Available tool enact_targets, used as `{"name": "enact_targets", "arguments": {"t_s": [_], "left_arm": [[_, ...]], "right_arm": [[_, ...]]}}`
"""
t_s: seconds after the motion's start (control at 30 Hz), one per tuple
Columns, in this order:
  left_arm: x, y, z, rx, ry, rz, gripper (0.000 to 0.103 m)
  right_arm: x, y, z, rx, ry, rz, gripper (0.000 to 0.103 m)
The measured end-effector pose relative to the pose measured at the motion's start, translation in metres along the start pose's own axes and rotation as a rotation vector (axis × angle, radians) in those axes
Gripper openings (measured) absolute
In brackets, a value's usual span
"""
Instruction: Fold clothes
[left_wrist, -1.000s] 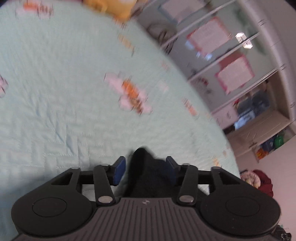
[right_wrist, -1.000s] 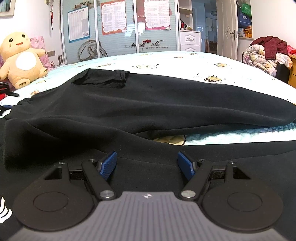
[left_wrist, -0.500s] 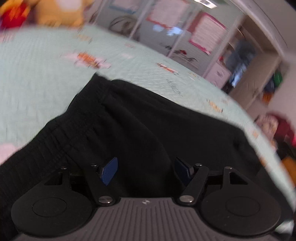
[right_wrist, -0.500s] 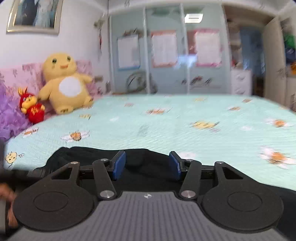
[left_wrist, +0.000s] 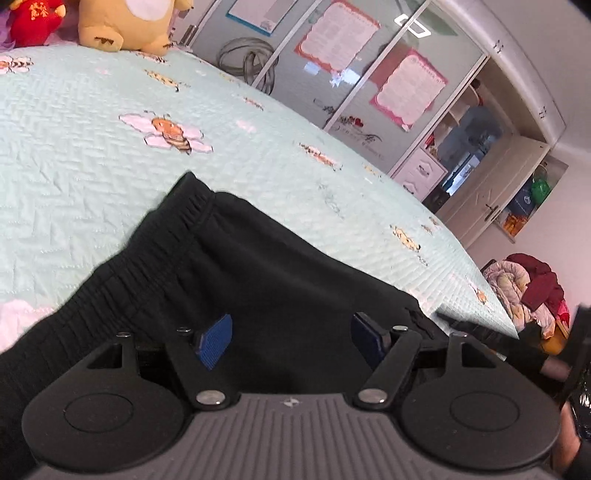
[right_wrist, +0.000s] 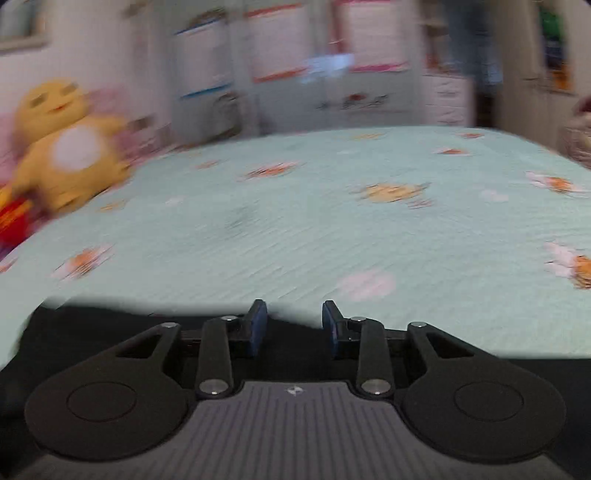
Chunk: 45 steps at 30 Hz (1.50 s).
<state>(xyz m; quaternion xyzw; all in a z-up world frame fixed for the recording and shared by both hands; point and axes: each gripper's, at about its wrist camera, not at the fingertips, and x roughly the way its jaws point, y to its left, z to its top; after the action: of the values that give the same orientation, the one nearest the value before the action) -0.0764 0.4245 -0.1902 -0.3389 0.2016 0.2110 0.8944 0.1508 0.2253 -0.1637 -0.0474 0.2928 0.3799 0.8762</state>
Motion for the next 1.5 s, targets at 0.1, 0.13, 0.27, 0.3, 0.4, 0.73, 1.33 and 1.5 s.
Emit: {"name": "enact_targets", "arguments": {"t_s": [0.1, 0.13, 0.27, 0.3, 0.4, 0.73, 1.33, 1.5], "left_arm": [[-0.001, 0.004, 0.001, -0.014, 0.019, 0.020, 0.074], [-0.005, 0.004, 0.003, -0.015, 0.016, 0.006, 0.074], [-0.037, 0.003, 0.021, 0.027, -0.052, 0.010, 0.075], [-0.049, 0.006, 0.021, 0.017, -0.063, 0.011, 0.075], [-0.092, 0.021, 0.010, -0.012, -0.077, 0.033, 0.075], [-0.225, 0.078, -0.092, -0.106, 0.075, 0.264, 0.072], [-0.141, 0.098, -0.038, -0.421, 0.176, 0.183, 0.095], [-0.160, 0.086, -0.037, -0.362, 0.136, 0.169, 0.009]], "right_arm": [[0.038, 0.001, -0.012, -0.063, 0.123, -0.056, 0.042], [0.042, -0.003, -0.008, -0.041, 0.125, -0.062, 0.042], [-0.023, -0.001, 0.004, 0.025, 0.017, -0.077, 0.040], [-0.048, 0.000, 0.002, 0.006, -0.017, -0.053, 0.041], [-0.125, 0.000, -0.026, 0.007, -0.065, 0.043, 0.042], [-0.250, 0.058, -0.210, -0.228, 0.110, 0.023, 0.061], [-0.331, -0.003, -0.216, 0.035, 0.082, -0.103, 0.062], [-0.335, -0.017, -0.222, 0.111, 0.087, -0.105, 0.062]]}}
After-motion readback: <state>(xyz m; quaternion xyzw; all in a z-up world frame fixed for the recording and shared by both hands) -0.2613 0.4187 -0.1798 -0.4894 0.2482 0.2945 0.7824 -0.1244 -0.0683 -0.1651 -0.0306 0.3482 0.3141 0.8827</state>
